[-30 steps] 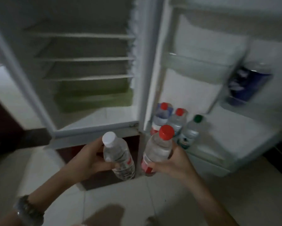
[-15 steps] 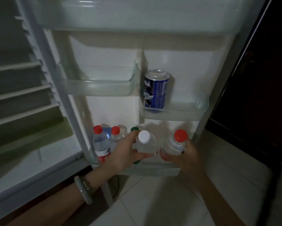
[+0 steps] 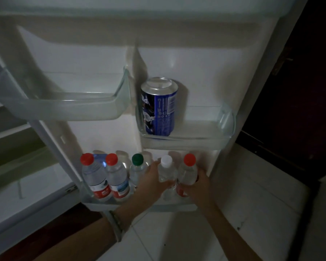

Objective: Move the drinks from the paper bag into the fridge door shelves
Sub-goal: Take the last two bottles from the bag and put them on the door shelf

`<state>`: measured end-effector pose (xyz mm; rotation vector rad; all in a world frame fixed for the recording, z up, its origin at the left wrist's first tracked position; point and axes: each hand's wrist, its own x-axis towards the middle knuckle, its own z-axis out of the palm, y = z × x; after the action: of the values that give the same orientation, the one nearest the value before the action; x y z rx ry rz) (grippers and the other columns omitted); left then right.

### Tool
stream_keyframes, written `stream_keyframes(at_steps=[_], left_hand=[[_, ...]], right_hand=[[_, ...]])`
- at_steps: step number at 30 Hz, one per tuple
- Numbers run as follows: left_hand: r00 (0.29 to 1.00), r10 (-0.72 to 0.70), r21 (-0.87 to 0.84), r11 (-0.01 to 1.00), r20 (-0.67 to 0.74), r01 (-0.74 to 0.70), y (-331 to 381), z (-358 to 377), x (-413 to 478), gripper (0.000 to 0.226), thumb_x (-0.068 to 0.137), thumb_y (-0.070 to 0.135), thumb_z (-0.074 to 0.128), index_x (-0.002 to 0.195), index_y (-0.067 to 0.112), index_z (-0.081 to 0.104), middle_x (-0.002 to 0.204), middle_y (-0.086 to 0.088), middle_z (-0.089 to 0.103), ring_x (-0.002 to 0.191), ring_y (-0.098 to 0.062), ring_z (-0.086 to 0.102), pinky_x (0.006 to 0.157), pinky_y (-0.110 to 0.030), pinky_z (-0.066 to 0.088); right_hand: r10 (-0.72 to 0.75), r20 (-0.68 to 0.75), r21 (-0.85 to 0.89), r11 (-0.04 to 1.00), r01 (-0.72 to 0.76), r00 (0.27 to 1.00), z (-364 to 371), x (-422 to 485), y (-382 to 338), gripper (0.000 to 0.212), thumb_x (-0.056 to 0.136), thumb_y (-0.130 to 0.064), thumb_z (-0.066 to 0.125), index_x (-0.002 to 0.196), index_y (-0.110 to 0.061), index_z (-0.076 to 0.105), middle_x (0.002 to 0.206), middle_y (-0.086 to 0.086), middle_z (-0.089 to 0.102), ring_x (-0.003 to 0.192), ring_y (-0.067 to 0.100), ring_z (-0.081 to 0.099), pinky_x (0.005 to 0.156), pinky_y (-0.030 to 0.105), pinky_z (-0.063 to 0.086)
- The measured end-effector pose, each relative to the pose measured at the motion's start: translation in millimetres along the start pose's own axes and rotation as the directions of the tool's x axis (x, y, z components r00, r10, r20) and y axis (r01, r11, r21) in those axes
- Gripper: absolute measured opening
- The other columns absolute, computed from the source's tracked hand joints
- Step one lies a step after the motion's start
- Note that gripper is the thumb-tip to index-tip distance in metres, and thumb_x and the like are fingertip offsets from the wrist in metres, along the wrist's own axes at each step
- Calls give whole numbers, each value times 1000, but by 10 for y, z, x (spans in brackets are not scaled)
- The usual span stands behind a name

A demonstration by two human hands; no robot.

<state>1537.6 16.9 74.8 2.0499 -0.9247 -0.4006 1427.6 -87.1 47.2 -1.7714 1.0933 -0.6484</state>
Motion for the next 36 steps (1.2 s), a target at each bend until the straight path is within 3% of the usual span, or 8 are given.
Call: stream_keyframes(at_steps=[5, 12, 16, 19, 23, 27, 31, 36], left_hand=[[994, -109, 106, 989, 15, 107, -51, 99, 117, 27, 81, 25, 68, 104, 19, 53, 92, 13, 56, 99, -13, 60, 81, -20, 44], [998, -8, 140, 990, -68, 17, -57, 64, -76, 74, 81, 36, 67, 140, 16, 28, 138, 0, 43, 129, -17, 41, 99, -20, 27], [989, 113, 162, 982, -96, -97, -5, -95, -299, 77, 86, 27, 64, 145, 13, 16, 150, -8, 31, 137, -22, 29, 107, -28, 21], [937, 298, 304, 923, -181, -235, -59, -161, -493, 59, 84, 27, 64, 133, 10, 35, 136, -13, 47, 125, -23, 45, 103, -33, 33], [845, 507, 412, 743, 169, -528, -187, -136, -620, 33, 85, 33, 48, 113, 16, 50, 111, -5, 62, 99, -15, 59, 84, -29, 53], [805, 297, 471, 687, 513, -554, -372, 98, -622, 58, 93, 36, 47, 142, 14, 28, 146, -7, 36, 133, -21, 33, 111, -32, 22], [798, 133, 571, 631, 588, -525, -514, 282, -599, 82, 91, 40, 53, 147, 8, 2, 156, -11, 12, 142, -23, 12, 116, -35, 2], [802, 124, 566, 645, 584, -513, -532, 305, -589, 82, 87, 40, 59, 146, 6, 13, 152, -12, 23, 139, -24, 22, 116, -36, 8]], right_hand=[[15, 26, -46, 999, -14, 1000, 78, 53, 87, 57, 51, -27, 90, 91, -28, 50, 86, -4, 63, 84, 26, 66, 76, 41, 55], [-76, 133, -28, 996, 81, 988, -13, 46, 135, 58, 59, -29, 85, 105, -29, 49, 100, -10, 64, 95, 16, 64, 80, 37, 53], [-173, 163, 55, 985, 167, 971, -215, -14, 88, 56, 68, -12, 80, 114, -26, 52, 110, -10, 64, 99, -4, 59, 85, 17, 47], [-186, 77, 35, 982, 184, 979, -398, -129, 114, 46, 76, -4, 72, 101, -39, 55, 97, -19, 62, 90, -3, 60, 75, 4, 43], [-155, -126, 53, 985, 162, 980, -611, -200, 279, 30, 78, 1, 68, 96, -20, 59, 89, 0, 63, 83, 19, 60, 69, 3, 43], [-74, -222, 83, 992, 95, 972, -730, -106, 415, 34, 80, 5, 62, 110, -8, 53, 103, 13, 56, 89, 26, 55, 66, 5, 43], [-58, -137, 92, 993, 71, 989, -680, -6, 396, 56, 81, 9, 55, 133, -5, 38, 123, 4, 45, 112, 20, 46, 80, 21, 44], [-72, -99, 188, 978, 90, 992, -506, -200, 240, 54, 76, -1, 56, 126, -17, 41, 113, -13, 50, 103, 2, 49, 81, 14, 43]])
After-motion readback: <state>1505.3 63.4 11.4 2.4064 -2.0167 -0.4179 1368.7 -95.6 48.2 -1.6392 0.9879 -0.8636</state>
